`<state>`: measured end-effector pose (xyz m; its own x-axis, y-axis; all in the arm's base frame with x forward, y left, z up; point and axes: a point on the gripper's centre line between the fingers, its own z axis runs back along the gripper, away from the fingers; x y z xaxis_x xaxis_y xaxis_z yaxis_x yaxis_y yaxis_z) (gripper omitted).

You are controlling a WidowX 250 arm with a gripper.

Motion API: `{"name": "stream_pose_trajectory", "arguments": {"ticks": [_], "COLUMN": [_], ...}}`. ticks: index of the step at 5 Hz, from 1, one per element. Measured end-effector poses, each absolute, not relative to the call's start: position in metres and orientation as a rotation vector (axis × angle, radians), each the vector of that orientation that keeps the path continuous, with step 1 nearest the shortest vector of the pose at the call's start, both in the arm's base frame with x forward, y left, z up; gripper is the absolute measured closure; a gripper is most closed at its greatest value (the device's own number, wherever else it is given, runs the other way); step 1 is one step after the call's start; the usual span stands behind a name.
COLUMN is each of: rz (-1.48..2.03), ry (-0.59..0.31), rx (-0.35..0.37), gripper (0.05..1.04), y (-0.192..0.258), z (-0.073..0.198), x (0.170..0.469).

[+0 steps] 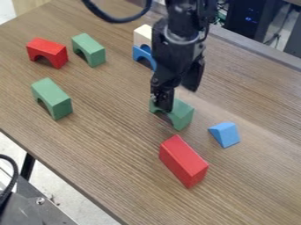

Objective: Put the green arch on the white arch

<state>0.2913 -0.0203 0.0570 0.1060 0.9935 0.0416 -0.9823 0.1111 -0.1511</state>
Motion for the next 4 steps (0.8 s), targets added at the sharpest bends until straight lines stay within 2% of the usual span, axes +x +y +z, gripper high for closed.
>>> {"name": "stream_pose_trajectory", "arguments": {"ticks": [1,2,3,4], "rz": [1.449,1.45,1.422,1.361], "ry": [-0.133,-0.119,-0.14,-0.266], "rx": [-0.055,-0.041,-0.029,-0.123], "gripper": [0.124,0.406,0.504,0.504], "y": [-0.02,-0.02,-0.02,-0.03], "z": [0.044,0.035,0.043,0.094], "x": [0.287,0.282,0.28,0.293]}}
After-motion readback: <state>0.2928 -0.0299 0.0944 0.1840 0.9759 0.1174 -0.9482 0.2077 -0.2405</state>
